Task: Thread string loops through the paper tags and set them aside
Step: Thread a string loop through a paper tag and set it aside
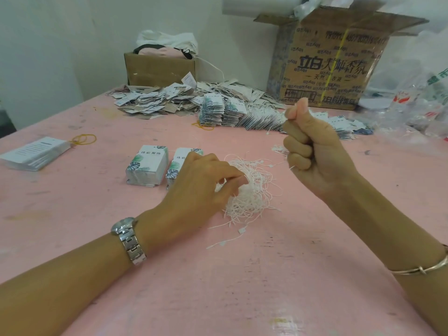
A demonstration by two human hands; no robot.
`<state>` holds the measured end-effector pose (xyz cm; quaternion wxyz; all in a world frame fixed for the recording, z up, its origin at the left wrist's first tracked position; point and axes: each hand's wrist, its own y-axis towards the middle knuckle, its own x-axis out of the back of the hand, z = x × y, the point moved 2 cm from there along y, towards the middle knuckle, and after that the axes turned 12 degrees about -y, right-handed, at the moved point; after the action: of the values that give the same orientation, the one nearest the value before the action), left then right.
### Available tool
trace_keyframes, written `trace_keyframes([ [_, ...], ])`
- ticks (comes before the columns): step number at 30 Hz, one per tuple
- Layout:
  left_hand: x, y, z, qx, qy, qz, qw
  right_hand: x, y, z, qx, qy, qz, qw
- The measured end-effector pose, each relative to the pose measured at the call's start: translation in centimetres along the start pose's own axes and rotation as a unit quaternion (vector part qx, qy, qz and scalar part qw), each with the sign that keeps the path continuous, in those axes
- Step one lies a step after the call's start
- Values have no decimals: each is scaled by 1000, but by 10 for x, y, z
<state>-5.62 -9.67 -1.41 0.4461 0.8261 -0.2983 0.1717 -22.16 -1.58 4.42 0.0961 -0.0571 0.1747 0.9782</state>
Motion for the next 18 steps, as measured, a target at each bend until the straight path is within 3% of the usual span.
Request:
trace_keyframes([
  [18,6,0,4,65,-7,-13,998,24,3,34,59,52,-46,996],
])
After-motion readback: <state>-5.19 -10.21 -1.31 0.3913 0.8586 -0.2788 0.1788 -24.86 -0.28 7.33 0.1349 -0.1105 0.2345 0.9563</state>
